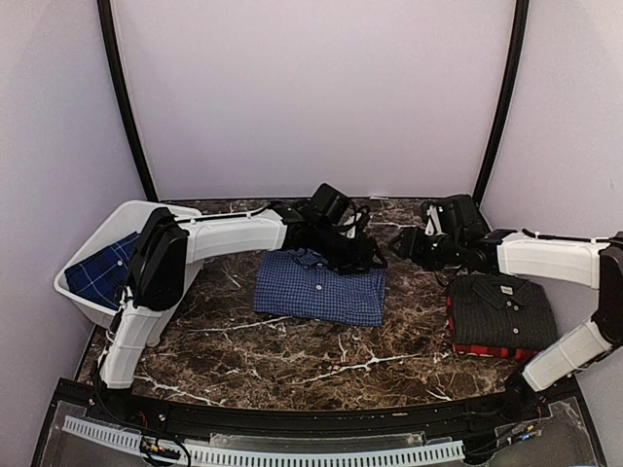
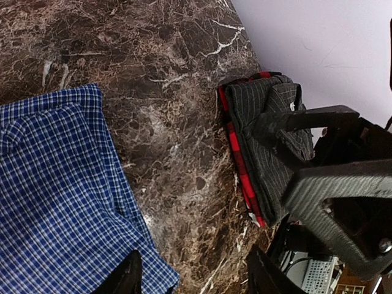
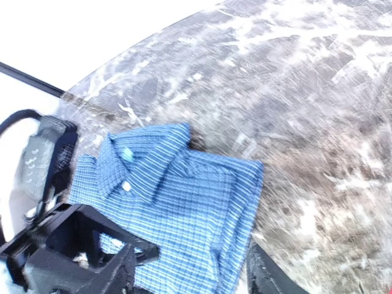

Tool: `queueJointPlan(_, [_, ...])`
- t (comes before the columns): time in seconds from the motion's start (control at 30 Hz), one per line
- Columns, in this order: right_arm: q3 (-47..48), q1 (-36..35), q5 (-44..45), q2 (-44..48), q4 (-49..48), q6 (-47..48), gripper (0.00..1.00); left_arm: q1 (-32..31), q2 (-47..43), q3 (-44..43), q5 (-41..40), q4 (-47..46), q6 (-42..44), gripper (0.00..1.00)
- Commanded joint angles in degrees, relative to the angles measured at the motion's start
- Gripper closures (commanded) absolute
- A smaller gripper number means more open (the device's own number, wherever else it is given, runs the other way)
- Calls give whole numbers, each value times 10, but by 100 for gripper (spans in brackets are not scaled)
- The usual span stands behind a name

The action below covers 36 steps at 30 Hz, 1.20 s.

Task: Fold and stack the long sleeve shirts
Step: Turn over the square folded shirt at the center of the board.

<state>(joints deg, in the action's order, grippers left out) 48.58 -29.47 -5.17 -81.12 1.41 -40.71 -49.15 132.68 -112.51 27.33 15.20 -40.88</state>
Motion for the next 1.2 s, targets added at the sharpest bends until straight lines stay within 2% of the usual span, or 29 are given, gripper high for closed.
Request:
queueJointPlan(0.0, [-15,-1,14,9,48,27,37,1,-36,-54,-45,57,22,41])
queueJointPlan(0.17, [-17,-7,-2,-25,38,32,31,19,-85,-22,-90,94,37,39])
queueJointPlan(0.3, [-1,-20,-7,-67,33,40,29,46,-147,68,-120,92,49,39])
queueJointPlan(0.47, [34,-41,12,-132,44,49,29,103,-238,228,-151,64,57,39])
queueJointPlan(0.57, [45,-46,13,-159,36,47,35,132,-273,304,-168,60,66,39])
queueJointPlan(0.7, [67,-57,24,-183,40,48,42,157,-301,354,-178,61,79,39])
queueJointPlan(1.0, [101,-66,44,-227,53,50,55,162,-298,385,-202,63,90,38])
queueJointPlan(1.1, [102,-66,43,-233,53,51,62,164,-296,391,-211,62,92,38])
queueJointPlan(1.17, [104,-65,43,-234,56,53,73,164,-294,394,-211,61,93,37])
